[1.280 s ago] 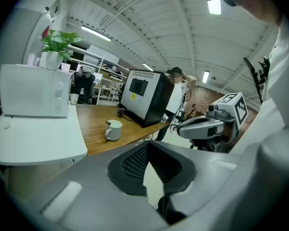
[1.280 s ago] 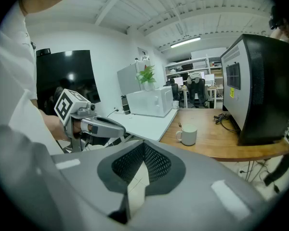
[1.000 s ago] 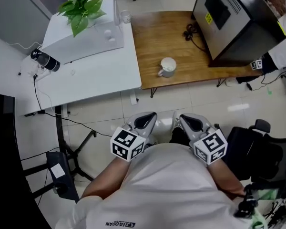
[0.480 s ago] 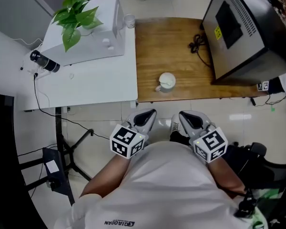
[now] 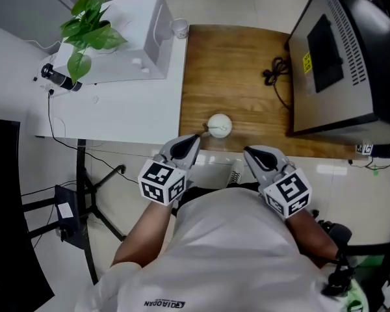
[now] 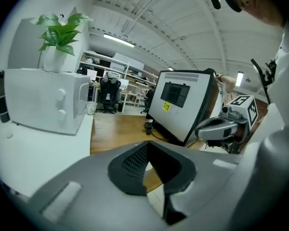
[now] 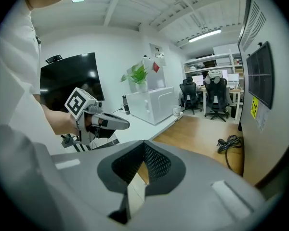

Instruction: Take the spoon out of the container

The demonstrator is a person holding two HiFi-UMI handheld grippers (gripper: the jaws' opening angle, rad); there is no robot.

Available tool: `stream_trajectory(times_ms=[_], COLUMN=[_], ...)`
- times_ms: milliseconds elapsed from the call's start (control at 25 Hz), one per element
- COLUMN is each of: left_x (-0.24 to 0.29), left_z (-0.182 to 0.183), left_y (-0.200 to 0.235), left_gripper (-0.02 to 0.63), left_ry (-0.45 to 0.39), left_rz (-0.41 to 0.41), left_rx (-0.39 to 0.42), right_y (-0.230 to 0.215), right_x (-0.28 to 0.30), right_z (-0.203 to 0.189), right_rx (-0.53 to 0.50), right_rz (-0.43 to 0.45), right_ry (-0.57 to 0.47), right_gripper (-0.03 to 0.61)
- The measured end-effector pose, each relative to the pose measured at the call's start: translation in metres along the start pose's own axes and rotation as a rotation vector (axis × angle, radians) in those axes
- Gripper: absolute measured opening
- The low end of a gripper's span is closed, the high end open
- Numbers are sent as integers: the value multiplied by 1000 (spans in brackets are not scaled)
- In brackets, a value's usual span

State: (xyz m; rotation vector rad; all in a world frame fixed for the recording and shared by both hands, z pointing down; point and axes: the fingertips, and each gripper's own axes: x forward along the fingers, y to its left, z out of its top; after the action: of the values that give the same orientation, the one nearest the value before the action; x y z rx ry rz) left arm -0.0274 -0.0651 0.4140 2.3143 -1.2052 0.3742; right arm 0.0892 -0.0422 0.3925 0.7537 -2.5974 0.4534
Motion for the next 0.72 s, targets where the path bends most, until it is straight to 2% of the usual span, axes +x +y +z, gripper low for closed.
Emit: stream_trajectory(times_ms=[240,480,720], left_x=[14,30,43], left_z=[4,-8,-19], left_y=[17,27,39], left_gripper=[5,5,6], left_ry=[-2,71,140], left_rz=[77,56,-6], left_rx=[-30,-26,-32], right_y=[-21,-30,-33], right_x=[4,15,22], right_z=[-5,-2,-3], right_rx=[-4,27,105], right_rz=[49,19,-49], right_ry=[13,12,9], right_gripper=[8,8,8])
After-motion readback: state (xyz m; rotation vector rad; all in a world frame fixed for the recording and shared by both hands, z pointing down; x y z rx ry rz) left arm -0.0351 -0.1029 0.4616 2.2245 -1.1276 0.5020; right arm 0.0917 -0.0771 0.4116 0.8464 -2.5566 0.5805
